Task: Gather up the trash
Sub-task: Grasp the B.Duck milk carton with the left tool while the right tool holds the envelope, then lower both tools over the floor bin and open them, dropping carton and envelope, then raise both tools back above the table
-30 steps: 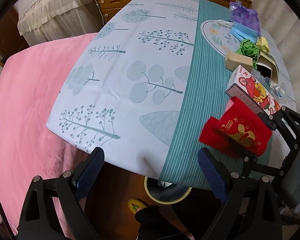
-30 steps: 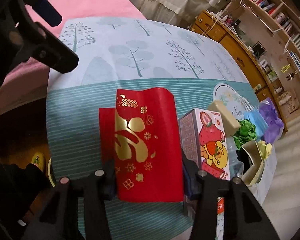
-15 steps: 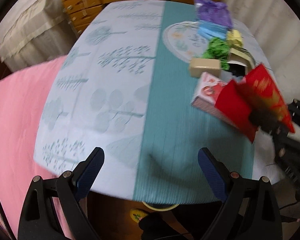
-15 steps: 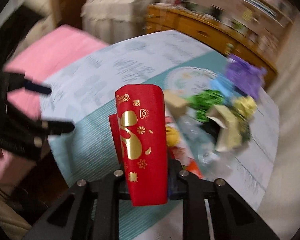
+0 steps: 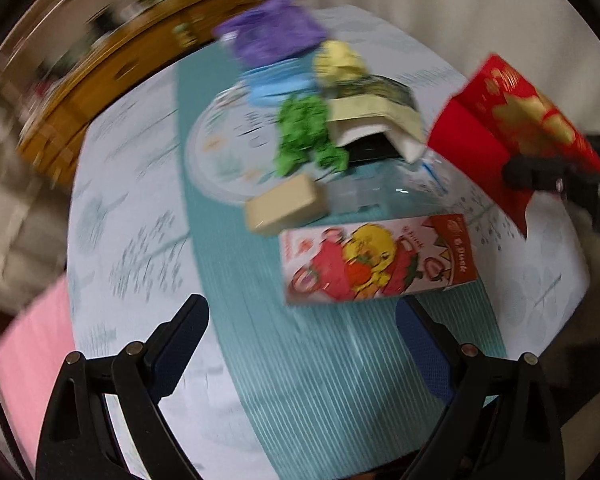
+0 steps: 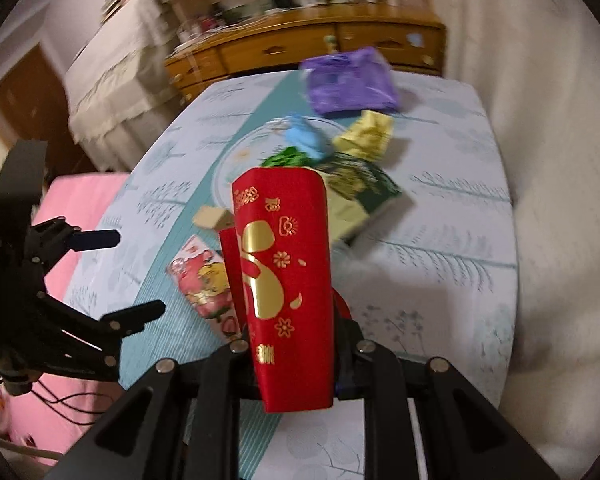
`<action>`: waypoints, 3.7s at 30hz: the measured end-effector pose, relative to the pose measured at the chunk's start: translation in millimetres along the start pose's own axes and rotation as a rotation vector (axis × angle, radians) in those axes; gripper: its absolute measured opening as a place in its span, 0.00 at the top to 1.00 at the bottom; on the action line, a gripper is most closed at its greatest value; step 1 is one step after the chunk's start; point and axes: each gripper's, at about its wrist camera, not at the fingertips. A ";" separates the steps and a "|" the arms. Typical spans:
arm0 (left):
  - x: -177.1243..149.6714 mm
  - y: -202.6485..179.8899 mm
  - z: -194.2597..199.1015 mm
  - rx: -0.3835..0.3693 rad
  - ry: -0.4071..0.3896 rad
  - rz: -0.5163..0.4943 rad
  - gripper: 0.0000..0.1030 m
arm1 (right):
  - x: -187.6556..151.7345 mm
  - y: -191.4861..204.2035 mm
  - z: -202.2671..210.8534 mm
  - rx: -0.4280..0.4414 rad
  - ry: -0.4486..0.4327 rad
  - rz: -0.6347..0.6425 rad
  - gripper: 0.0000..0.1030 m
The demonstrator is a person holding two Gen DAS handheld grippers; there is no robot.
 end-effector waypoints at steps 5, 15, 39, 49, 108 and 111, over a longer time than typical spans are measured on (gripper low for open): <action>19.1 -19.9 -11.7 0.025 0.045 -0.248 0.09 | -9.2 -20.6 -0.4 0.017 0.005 -0.083 0.82; 44.0 -65.0 -38.9 0.097 0.154 -0.605 0.09 | -26.7 -43.0 -8.8 0.057 0.024 -0.171 0.82; 38.0 -46.2 -12.4 -0.129 0.180 -0.166 0.45 | -56.4 -22.0 0.2 0.096 0.010 -0.162 0.82; -75.2 -13.7 38.3 -0.222 0.023 -0.033 0.45 | -108.7 58.8 22.3 0.041 -0.058 -0.154 0.82; -279.2 -76.2 -328.7 -0.263 0.236 0.331 0.14 | -327.4 54.8 -360.3 0.109 0.291 -0.582 0.28; -283.3 -70.9 -314.9 -0.258 0.242 0.328 0.14 | -328.2 58.2 -349.3 0.107 0.292 -0.585 0.28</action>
Point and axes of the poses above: each gripper's, at about its wrist camera, not at the fingertips, and z roughly against the way its jaws point, y to its left, x to its top, and after that the axes turned 14 degrees about y, right-handed
